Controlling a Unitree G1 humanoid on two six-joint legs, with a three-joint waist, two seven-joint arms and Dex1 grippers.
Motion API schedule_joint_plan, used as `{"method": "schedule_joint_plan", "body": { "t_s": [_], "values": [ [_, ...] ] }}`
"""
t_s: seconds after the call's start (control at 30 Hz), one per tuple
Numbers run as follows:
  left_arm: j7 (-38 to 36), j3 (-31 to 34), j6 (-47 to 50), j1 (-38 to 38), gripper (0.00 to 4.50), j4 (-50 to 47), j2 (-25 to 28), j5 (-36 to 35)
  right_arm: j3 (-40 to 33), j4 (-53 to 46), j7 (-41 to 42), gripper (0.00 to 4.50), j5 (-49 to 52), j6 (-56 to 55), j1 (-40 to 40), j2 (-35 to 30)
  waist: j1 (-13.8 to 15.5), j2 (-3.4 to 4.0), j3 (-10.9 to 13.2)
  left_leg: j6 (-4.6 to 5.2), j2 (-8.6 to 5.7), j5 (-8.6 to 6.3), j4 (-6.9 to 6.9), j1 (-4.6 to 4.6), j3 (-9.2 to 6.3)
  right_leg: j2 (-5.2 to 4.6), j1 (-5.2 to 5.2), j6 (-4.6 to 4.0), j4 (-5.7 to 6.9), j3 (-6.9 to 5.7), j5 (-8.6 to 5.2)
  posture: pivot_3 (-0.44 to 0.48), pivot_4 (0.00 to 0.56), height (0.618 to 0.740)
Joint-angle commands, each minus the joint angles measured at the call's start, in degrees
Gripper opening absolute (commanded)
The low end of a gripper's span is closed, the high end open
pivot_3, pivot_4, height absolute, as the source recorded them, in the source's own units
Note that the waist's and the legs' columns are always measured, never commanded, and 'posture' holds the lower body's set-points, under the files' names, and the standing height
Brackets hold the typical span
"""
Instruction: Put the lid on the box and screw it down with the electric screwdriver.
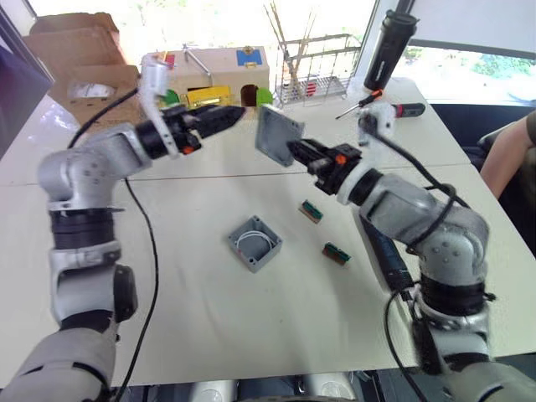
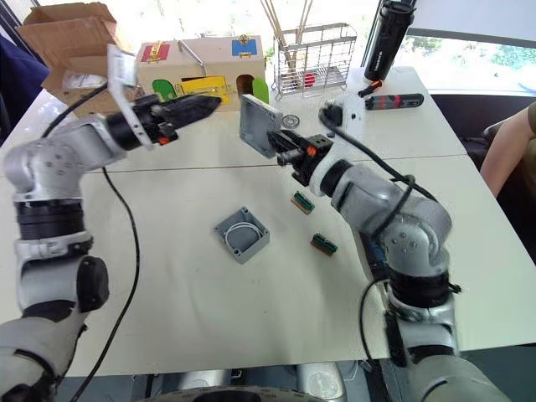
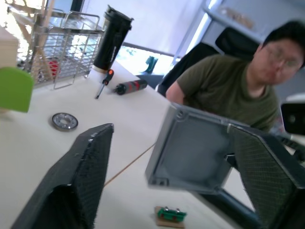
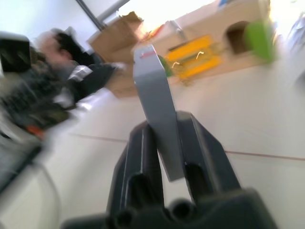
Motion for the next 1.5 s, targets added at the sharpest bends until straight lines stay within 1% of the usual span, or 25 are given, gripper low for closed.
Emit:
{"method": "schedule_joint_plan", "body": {
  "t_s": [0.03, 0.1, 0.13, 0.23, 0.3, 0.4, 0.53, 0.7, 0.8, 0.9, 0.93, 0.97, 1.0, 1.07, 1.1, 1.5],
  "values": [
    [-3.57, 0.82, -1.51, -1.00, 3.98, 4.28, 3.07, 0.77, 11.44, -8.81, 5.78, 0.10, -25.10, -16.07, 6.94, -10.78, -0.06, -0.01, 0.00, 0.00, -0.09, 0.00, 0.00, 0.00, -0.04, -0.01, -0.02, 0.01, -0.02, 0.01, 0.00, 0.000, 0.150, 0.740],
    [-4.85, -1.19, -2.71, -1.04, 3.98, 6.66, 3.83, 2.79, 16.72, -10.00, 7.14, 0.10, -40.23, -26.71, 12.06, -17.11, 0.06, -0.01, 0.00, 0.01, -0.37, 0.00, 0.01, -0.01, -0.14, -0.08, 0.02, 0.14, -0.04, 0.04, -0.08, 0.000, 0.150, 0.740],
    [-5.35, -1.83, -3.08, -1.07, 3.98, 7.34, 3.99, 3.48, 17.84, -9.99, 7.66, 0.10, -44.76, -30.16, 13.76, -18.34, 0.03, -0.01, 0.00, 0.00, -0.37, 0.00, 0.04, 0.00, -0.18, -0.11, 0.06, 0.17, -0.04, 0.05, -0.10, 0.000, 0.150, 0.740],
    [-7.68, -6.03, -5.02, -0.18, 3.98, 7.96, 3.70, 6.60, 21.93, -8.36, 5.55, 0.10, -65.30, -41.11, 18.70, -21.55, 0.04, -0.01, 0.00, -0.06, -0.38, 0.04, 0.12, 0.00, -0.27, -0.11, 0.11, 0.18, -0.06, 0.12, -0.11, 0.000, 0.150, 0.740],
    [-9.37, -8.96, -6.06, 0.57, 3.98, 7.40, 3.41, 8.44, 23.67, -6.49, 3.79, 0.10, -75.91, -44.69, 20.98, -19.74, 0.01, -0.02, -0.01, -0.08, -0.39, 0.05, 0.12, 0.01, -0.33, -0.07, 0.10, 0.18, -0.05, 0.13, -0.11, 0.000, 0.150, 0.740],
    [-11.62, -11.86, -6.41, 1.68, 3.98, 5.43, 3.23, 9.81, 24.14, -3.95, 3.05, 0.10, -84.06, -47.09, 23.83, -14.86, 0.01, -0.03, -0.01, -0.10, -0.40, 0.06, 0.07, 0.01, -0.50, -0.04, 0.07, 0.18, -0.01, 0.14, -0.11, 0.000, 0.150, 0.740],
    [-18.67, -19.31, -7.61, 4.32, 3.98, -2.99, 5.13, 11.57, 24.87, 0.50, 0.83, 0.10, -94.57, -49.67, 25.27, -7.77, 0.06, -0.02, -0.01, -0.11, -0.40, 0.07, 0.04, 0.02, -0.54, -0.05, 0.08, 0.17, 0.04, 0.15, -0.10, 0.000, 0.150, 0.740],
    [-25.85, -25.18, -10.28, 3.82, 3.98, -8.30, 6.95, 13.39, 24.19, 5.64, 0.51, 0.10, -100.13, -52.35, 24.73, -2.18, 0.37, -0.02, -0.01, -0.19, -0.40, 0.11, 0.03, 0.04, -0.58, -0.06, 0.16, 0.17, -0.04, 0.15, -0.11, 0.000, 0.150, 0.740],
    [-28.68, -28.29, -13.62, 2.62, 3.98, -6.85, 6.68, 16.24, 24.54, 7.65, 2.00, 0.10, -101.98, -52.84, 23.66, 1.40, 0.44, -0.01, -0.01, -0.20, -0.40, 0.12, 0.03, 0.09, -0.58, -0.05, 0.22, 0.17, -0.06, 0.14, -0.11, 0.000, 0.150, 0.740],
    [-30.04, -28.86, -14.76, 1.88, 3.98, -5.08, 6.08, 17.21, 23.75, 7.90, 3.68, 0.10, -102.68, -53.01, 23.88, 3.39, 0.38, -0.01, -0.01, -0.20, -0.40, 0.12, 0.01, 0.09, -0.58, -0.05, 0.21, 0.17, -0.05, 0.14, -0.11, 0.000, 0.150, 0.740],
    [-30.39, -28.86, -15.06, 1.76, 3.49, -4.59, 5.84, 17.44, 23.53, 7.97, 4.11, 0.10, -103.04, -52.99, 24.06, 3.88, 0.35, -0.01, -0.01, -0.20, -0.40, 0.12, 0.00, 0.09, -0.59, -0.04, 0.20, 0.17, -0.05, 0.14, -0.11, 0.000, 0.150, 0.740],
    [-30.70, -28.89, -15.20, 1.67, 3.18, -4.34, 5.58, 17.60, 23.40, 8.11, 4.42, 0.10, -103.45, -52.98, 24.23, 4.31, 0.34, -0.01, -0.01, -0.20, -0.40, 0.12, 0.00, 0.09, -0.59, -0.05, 0.20, 0.17, -0.04, 0.14, -0.11, 0.000, 0.150, 0.740],
    [-31.08, -29.11, -15.45, 1.80, 2.71, -4.36, 5.44, 17.90, 23.40, 8.30, 4.55, 0.10, -103.88, -53.09, 24.42, 4.75, 0.33, -0.01, -0.01, -0.20, -0.40, 0.12, 0.00, 0.09, -0.59, -0.05, 0.20, 0.17, -0.04, 0.14, -0.11, 0.000, 0.150, 0.740],
    [-31.83, -29.89, -16.09, 2.54, 1.75, -5.20, 5.35, 18.66, 23.26, 8.37, 4.83, 0.10, -104.51, -53.28, 25.01, 5.44, 0.32, -0.01, -0.01, -0.20, -0.40, 0.12, 0.00, 0.09, -0.60, -0.05, 0.20, 0.17, -0.04, 0.14, -0.11, 0.000, 0.150, 0.740],
    [-32.09, -30.43, -16.31, 2.91, 1.16, -5.62, 5.33, 19.13, 23.05, 8.27, 5.02, 0.10, -104.75, -53.37, 25.39, 5.65, 0.32, -0.01, -0.01, -0.20, -0.40, 0.12, 0.00, 0.09, -0.60, -0.05, 0.20, 0.17, -0.04, 0.14, -0.11, 0.000, 0.150, 0.740],
    [-33.19, -33.13, -19.79, 5.00, 1.16, -6.04, 3.70, 23.38, 22.59, 8.64, 5.85, 0.10, -108.10, -54.78, 29.13, 7.70, 0.24, -0.01, -0.02, -0.20, -0.41, 0.12, 0.01, 0.14, -0.62, -0.04, 0.23, 0.17, 0.01, 0.14, -0.11, 0.000, 0.150, 0.740]
  ]
}}
